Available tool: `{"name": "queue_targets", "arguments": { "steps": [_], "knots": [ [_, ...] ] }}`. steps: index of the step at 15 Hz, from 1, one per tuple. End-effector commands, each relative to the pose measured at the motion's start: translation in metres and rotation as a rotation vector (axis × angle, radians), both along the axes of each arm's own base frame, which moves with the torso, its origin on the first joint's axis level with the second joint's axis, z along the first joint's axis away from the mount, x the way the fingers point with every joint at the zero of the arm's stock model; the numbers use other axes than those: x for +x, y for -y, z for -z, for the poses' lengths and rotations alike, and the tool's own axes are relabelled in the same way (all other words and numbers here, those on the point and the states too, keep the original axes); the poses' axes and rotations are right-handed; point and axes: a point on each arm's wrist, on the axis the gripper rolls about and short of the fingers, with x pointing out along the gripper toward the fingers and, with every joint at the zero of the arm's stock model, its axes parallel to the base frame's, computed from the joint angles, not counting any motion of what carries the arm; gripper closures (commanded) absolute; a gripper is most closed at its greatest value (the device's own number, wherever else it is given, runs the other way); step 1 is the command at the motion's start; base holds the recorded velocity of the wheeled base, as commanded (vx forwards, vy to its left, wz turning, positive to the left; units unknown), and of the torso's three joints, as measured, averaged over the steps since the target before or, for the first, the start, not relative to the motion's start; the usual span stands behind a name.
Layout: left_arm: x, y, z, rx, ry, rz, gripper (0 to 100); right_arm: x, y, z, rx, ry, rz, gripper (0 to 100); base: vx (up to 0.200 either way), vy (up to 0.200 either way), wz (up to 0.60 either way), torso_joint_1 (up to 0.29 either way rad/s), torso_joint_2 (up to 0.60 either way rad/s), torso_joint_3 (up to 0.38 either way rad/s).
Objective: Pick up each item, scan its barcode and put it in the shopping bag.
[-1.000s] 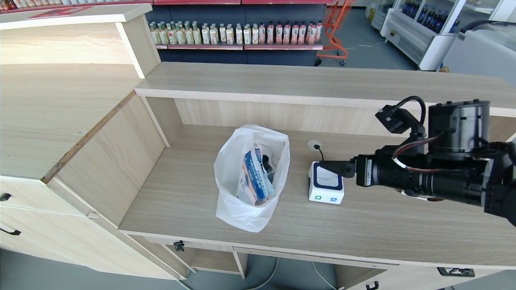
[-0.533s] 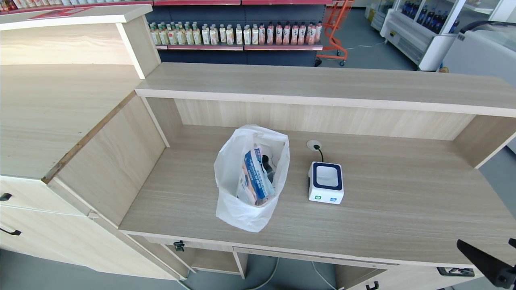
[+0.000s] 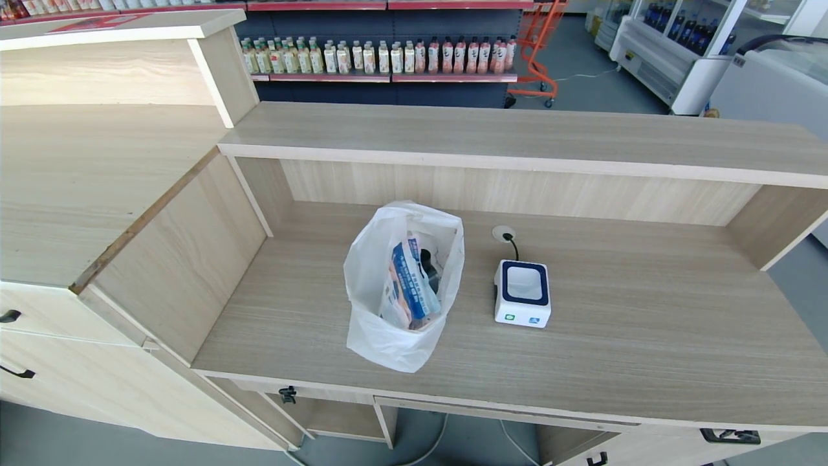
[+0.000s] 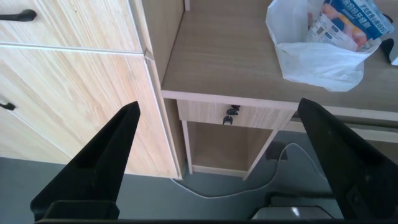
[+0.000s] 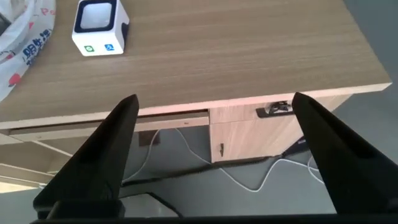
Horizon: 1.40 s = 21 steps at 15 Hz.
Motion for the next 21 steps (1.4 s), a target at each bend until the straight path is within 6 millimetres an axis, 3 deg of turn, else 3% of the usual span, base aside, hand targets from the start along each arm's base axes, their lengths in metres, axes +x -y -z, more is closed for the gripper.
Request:
{"name": "queue_targets", "arguments": {
  "steps": [1,9,21],
  "knots": [
    [0.0,0.0,0.0,0.0,0.0,0.0,0,-0.0031,-0.0001,0.0031,0.0,0.032,0.004,100,0.0,0.0,0.0,0.0,0.0,0.0],
    [0.0,0.0,0.0,0.001,0.0,0.0,0,-0.0032,0.0,0.0026,0.031,0.039,0.007,100,0.0,0.0,0.0,0.0,0.0,0.0],
    [0.0,0.0,0.0,0.006,0.0,0.0,0,-0.0031,0.0,0.0031,0.024,0.036,0.007,100,0.0,-0.2,0.0,0.004,0.0,0.004]
  ]
}}
